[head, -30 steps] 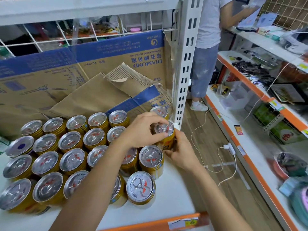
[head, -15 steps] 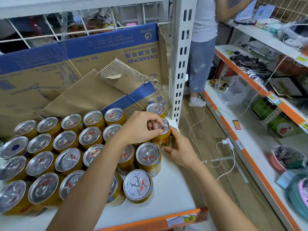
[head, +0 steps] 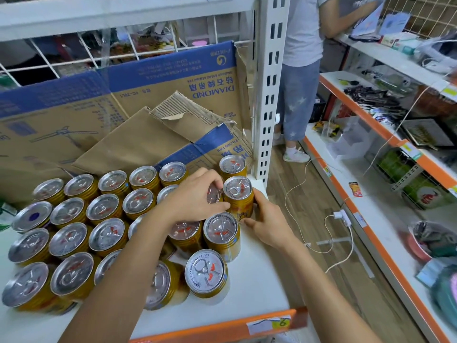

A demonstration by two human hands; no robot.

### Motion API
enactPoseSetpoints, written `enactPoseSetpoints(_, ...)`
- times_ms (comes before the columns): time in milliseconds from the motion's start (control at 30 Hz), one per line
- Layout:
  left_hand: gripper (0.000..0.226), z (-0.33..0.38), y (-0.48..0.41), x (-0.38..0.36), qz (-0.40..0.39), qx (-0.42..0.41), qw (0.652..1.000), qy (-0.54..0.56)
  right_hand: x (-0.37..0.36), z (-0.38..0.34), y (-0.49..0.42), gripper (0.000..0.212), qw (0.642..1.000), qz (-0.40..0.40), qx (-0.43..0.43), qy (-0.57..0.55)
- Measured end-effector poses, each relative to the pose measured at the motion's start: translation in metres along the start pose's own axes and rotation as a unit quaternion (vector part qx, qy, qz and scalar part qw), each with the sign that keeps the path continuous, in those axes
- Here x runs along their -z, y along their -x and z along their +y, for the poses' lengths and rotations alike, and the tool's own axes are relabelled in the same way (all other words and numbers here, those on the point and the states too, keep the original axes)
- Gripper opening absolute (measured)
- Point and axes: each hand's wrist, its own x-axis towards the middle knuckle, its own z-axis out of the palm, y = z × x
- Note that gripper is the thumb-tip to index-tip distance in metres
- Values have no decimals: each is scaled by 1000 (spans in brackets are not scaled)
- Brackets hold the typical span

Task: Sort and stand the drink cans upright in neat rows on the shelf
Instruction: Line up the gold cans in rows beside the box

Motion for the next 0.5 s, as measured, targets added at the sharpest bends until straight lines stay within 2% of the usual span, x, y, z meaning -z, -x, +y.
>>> enactPoseSetpoints(267, 26, 0, 4, 5, 57, 6, 998, -9, -6, -1, 1, 73, 1000, 11, 22, 17)
enactPoseSetpoints(367, 26, 1, 0, 0, 118, 50, 991, -34, -5, 0, 1, 71, 1000, 8, 25, 17)
enactPoseSetpoints(500, 39, 0, -13, -3, 178, 137, 970, -98, -12, 0, 2, 74, 999, -10, 38, 10)
